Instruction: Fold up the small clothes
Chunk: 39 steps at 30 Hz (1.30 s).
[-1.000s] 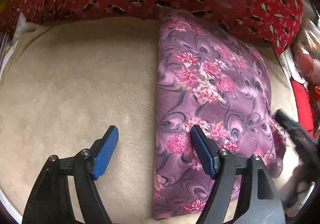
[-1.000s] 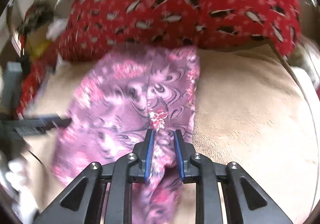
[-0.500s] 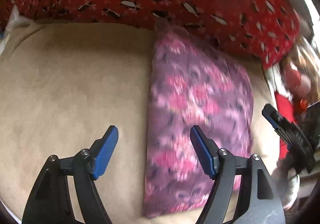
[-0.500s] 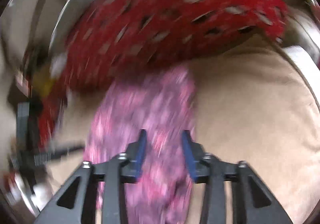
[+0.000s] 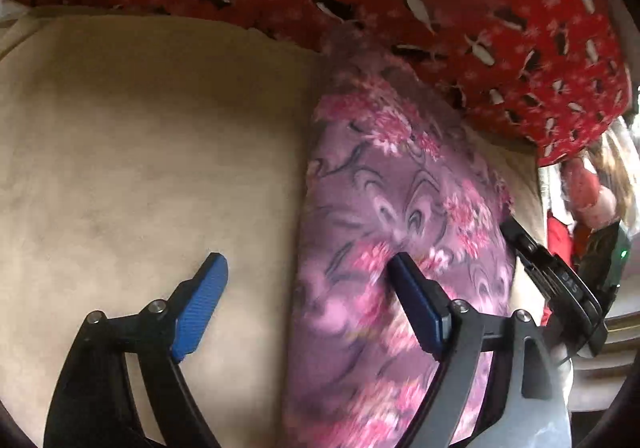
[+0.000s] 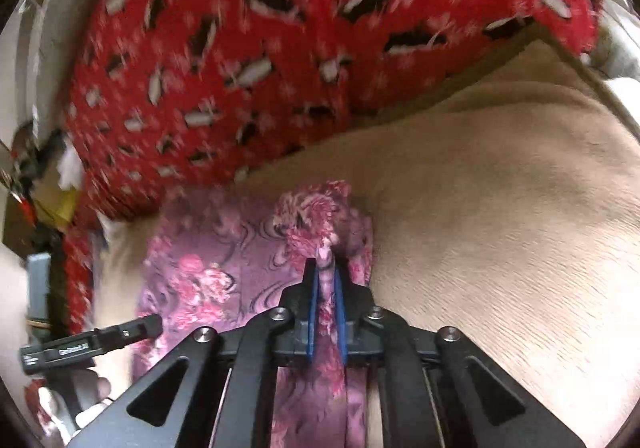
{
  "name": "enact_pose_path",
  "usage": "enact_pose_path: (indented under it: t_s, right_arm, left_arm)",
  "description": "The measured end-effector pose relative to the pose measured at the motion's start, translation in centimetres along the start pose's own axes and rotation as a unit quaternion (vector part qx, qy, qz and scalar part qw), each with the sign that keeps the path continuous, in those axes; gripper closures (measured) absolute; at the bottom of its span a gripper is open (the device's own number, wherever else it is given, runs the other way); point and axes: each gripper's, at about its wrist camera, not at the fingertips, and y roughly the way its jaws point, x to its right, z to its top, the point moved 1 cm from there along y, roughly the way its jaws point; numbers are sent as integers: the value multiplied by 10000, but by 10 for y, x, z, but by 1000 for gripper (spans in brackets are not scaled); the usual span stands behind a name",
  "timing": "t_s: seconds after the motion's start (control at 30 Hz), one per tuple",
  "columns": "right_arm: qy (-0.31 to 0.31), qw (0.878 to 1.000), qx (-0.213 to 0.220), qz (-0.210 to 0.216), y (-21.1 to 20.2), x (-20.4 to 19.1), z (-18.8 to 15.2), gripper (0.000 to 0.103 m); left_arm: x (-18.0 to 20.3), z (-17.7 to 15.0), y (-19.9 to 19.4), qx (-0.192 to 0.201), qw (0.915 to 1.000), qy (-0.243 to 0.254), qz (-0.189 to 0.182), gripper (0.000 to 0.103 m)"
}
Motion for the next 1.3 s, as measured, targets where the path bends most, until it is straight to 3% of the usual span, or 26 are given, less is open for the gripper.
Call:
enact_pose_path:
  t_s: [0.03,0.13,0.23,0.37,0.47,0.53,0.57,0.6,0.63,0.67,0.7,0.73,0.87,1.03,1.17,1.3]
  right_arm:
    - [133,9999,-12,97,-10,5,-4,70]
    - [457,9975,-31,531,-32,21,-21,49]
    - [824,9902,-24,1130,-47,42,-49,43]
    - [1034,9859,14,1315,-29,43,-61,41]
    - [680,9855,-191,1540,-17,20,-57,28]
    - [287,9906,-294,1304,-8,4,-53,27]
    - [119,9922,-331,1196,-4,-2,-52,27]
    - [40,9933,-313,1110,-3,-5,-51,38]
    - [-43,9942,-323,1026,-3,-9,-50,60]
    - [-119,9948,-342,955,-2,-13,-50,62]
    - [-222,9952,-276,910,-4,-17,-51,73]
    - [-416,9954,-175,842,-9,-24,-51,76]
    - [-633,9962,43,602,-27,-46,-55,78]
    - [-910,9926,318,745,-70,-85,-69,78]
    - [-1071,9904,321,809,-94,-113,-91,78]
    - [-846,9899,178,1125,-107,-128,-121,78]
  left_arm:
    - [-8,-5,-8,48,9999,-83,-111,19]
    - [-24,-18,-18,-74,9978,-309,-578,19]
    - [-23,-34,-17,-311,9934,-502,-984,19]
    - [-3,-40,-3,-504,9927,-303,-1057,16]
    - [5,-34,-1,-461,9925,-289,-1093,14]
    - [6,-31,1,-475,9909,-425,-1186,15]
    - [8,-30,1,-436,9902,-498,-1232,32]
    - [10,-31,-1,-420,9916,-479,-1126,42]
    - [14,-31,-3,-352,9957,-387,-765,61]
    - [16,-31,-5,-320,9968,-310,-662,71]
    - [17,-32,-9,-243,9975,-264,-607,77]
    - [20,-33,-13,-158,9981,-210,-552,82]
    - [34,-43,-35,128,9995,150,-266,84]
    - [34,-70,-70,319,9985,407,-204,84]
    - [19,-98,-104,425,9981,438,-130,84]
    - [-9,-127,-132,423,9985,273,-204,84]
